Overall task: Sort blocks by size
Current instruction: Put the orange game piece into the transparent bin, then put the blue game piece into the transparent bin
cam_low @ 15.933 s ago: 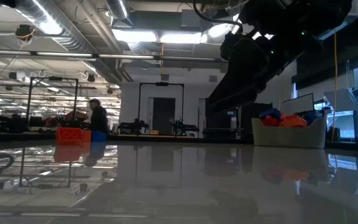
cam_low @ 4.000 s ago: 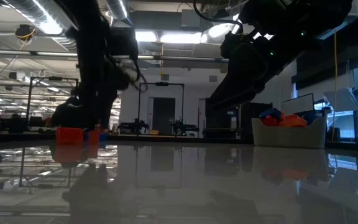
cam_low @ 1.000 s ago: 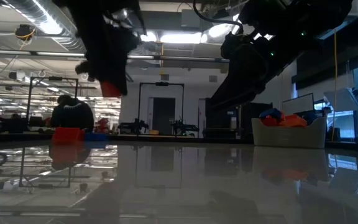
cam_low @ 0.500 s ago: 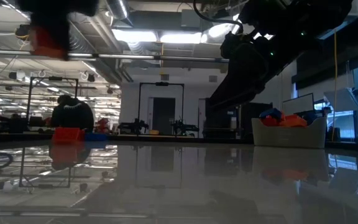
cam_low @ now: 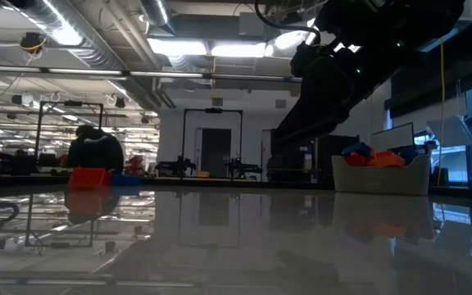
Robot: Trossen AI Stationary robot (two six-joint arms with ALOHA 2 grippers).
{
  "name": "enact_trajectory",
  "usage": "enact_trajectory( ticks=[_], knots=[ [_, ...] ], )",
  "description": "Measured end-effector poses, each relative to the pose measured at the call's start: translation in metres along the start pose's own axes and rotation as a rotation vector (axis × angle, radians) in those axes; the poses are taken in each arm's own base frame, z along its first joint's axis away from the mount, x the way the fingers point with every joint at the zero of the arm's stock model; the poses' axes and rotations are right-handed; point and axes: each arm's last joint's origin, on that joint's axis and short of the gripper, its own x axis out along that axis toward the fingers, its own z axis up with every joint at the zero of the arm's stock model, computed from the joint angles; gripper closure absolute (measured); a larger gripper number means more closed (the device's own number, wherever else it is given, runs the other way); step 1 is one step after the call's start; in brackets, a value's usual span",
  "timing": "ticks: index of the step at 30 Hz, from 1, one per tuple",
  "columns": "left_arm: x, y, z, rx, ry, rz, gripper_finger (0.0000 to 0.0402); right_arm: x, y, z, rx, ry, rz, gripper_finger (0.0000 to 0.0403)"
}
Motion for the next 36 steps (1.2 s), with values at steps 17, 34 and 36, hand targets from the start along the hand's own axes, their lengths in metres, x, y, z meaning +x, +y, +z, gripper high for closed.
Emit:
enact_trajectory(
  ticks=[17, 34, 36],
  knots=[
    [0.027, 0.021, -0.036, 0.012, 0.035, 0.153, 0.0308, 0.000, 0.000, 0.000, 0.000, -0.001, 0.000, 0.0109],
    [0.017, 0.017, -0.027, -0.043, 0.001, 0.108, 0.0189, 0.000, 0.000, 0.000, 0.000, -0.002, 0.001, 0.0109],
    [0.008, 0.014, -0.021, -0.033, -0.053, 0.069, 0.0186, 0.000, 0.000, 0.000, 0.001, -0.005, 0.001, 0.0109]
  ],
)
